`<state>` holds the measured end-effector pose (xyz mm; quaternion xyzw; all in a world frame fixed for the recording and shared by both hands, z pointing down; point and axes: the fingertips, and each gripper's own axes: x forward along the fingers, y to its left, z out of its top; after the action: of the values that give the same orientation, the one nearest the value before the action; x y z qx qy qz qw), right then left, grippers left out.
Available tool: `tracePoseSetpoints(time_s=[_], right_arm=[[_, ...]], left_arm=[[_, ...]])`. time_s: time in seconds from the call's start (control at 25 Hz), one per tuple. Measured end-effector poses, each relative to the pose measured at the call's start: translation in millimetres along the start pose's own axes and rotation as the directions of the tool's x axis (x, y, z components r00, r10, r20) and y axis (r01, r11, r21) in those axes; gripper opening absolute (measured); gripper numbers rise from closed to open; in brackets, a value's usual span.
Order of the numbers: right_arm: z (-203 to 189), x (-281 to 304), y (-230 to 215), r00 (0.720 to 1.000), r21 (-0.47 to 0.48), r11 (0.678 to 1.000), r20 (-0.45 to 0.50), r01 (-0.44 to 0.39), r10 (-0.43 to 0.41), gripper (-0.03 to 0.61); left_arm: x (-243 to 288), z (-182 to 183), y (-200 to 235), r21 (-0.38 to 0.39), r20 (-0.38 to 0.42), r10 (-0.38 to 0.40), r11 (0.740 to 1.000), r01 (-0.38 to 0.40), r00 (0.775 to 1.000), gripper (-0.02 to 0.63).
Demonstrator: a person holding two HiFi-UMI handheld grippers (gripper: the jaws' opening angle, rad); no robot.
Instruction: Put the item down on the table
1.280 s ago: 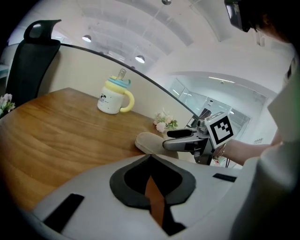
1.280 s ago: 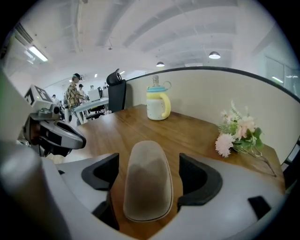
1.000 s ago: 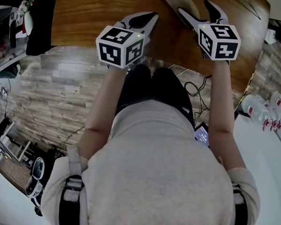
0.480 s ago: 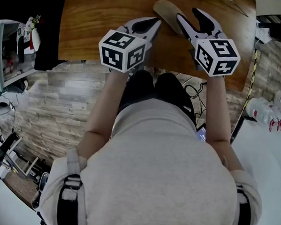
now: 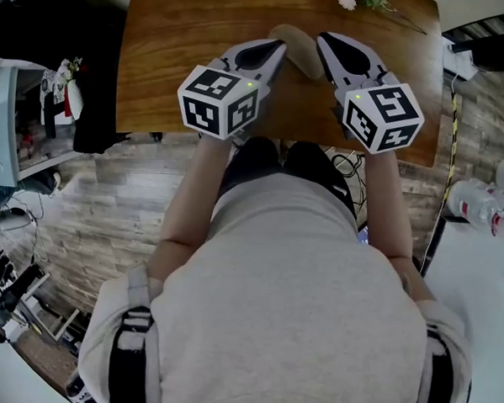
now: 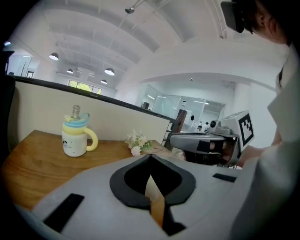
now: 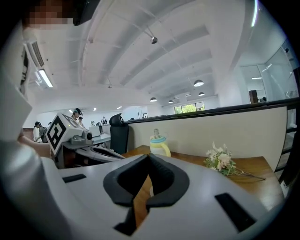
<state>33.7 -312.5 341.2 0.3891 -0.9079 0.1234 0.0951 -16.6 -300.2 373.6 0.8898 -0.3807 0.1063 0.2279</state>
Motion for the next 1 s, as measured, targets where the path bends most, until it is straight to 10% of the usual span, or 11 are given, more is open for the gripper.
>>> tracePoseSetpoints(time_s=[1.0], right_arm=[[-12.4,-23.1,12.0,0.999,0.048,0.999,0.042,0.000,-0.002,0.010]], left_arm=[[10.9,-5.0,-26.4,0.037,-0.021,-0.038,0.999,0.039,0.999,0.011]])
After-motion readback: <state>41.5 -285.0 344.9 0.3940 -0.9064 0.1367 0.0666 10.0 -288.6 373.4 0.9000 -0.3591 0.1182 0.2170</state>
